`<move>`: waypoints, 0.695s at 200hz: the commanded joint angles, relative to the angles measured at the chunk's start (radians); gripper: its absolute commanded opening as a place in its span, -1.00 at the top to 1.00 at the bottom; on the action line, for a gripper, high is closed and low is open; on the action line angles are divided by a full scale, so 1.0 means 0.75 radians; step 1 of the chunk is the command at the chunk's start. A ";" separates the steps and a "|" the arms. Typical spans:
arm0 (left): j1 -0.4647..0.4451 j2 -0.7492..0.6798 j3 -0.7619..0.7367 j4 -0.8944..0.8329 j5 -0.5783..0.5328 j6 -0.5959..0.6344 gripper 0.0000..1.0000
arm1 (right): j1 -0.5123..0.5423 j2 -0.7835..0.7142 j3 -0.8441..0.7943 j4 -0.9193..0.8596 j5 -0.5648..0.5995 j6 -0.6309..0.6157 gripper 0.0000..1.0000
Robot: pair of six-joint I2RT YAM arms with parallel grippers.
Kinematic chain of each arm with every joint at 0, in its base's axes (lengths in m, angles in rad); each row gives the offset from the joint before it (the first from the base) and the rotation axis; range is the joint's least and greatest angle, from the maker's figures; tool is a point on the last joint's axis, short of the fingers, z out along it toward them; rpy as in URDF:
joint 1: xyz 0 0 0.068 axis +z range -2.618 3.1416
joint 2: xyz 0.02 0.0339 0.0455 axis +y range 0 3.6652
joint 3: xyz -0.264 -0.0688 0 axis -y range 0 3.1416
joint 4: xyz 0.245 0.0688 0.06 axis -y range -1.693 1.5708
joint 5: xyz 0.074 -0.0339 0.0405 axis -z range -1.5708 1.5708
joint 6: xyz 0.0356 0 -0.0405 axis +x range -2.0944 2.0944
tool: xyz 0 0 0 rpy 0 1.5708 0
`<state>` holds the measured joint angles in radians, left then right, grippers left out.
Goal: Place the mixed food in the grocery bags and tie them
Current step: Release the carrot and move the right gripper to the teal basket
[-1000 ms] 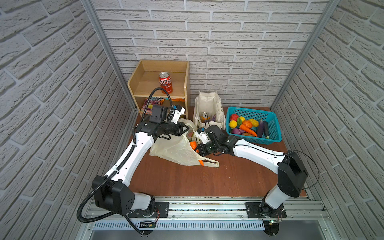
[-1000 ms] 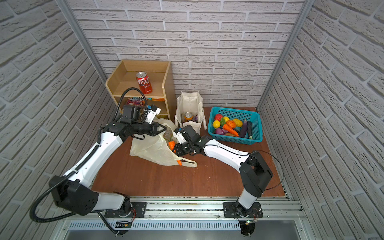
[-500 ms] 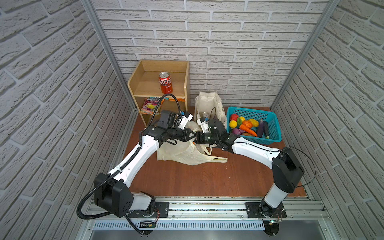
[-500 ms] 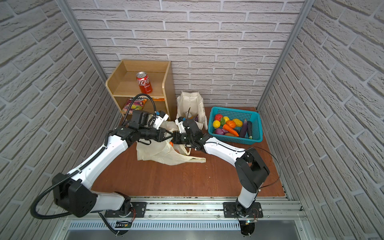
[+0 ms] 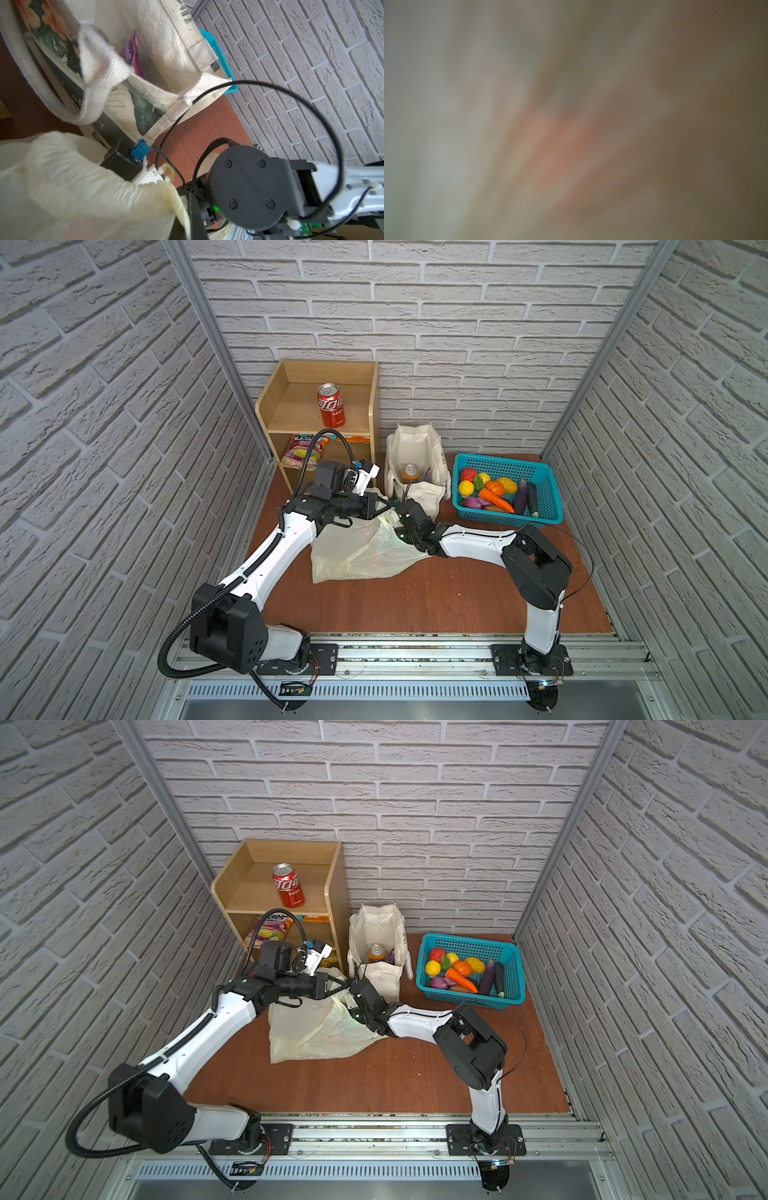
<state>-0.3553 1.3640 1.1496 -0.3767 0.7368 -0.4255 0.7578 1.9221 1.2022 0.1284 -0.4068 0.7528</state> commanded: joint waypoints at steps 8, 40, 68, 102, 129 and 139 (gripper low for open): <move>0.035 -0.041 -0.041 0.130 0.054 -0.013 1.00 | 0.008 -0.071 0.011 0.003 -0.031 -0.034 0.13; 0.098 -0.071 -0.073 0.128 0.072 0.011 1.00 | 0.001 -0.192 0.011 -0.130 -0.011 -0.090 -0.22; 0.149 -0.106 -0.117 0.134 0.077 0.031 1.00 | -0.010 -0.293 0.047 -0.316 0.021 -0.176 -0.57; 0.182 -0.139 -0.165 0.141 0.064 0.039 1.00 | -0.032 -0.421 0.088 -0.556 0.025 -0.278 -0.58; 0.189 -0.160 -0.194 0.158 0.028 0.037 1.00 | -0.070 -0.548 0.089 -0.687 -0.023 -0.345 -0.57; 0.189 -0.167 -0.199 0.166 0.013 0.038 1.00 | -0.095 -0.598 0.085 -0.723 -0.034 -0.361 -0.56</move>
<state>-0.2230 1.2736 1.0191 -0.3141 0.7658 -0.4198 0.7231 1.5692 1.2472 -0.2909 -0.4046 0.5568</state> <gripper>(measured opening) 0.045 0.786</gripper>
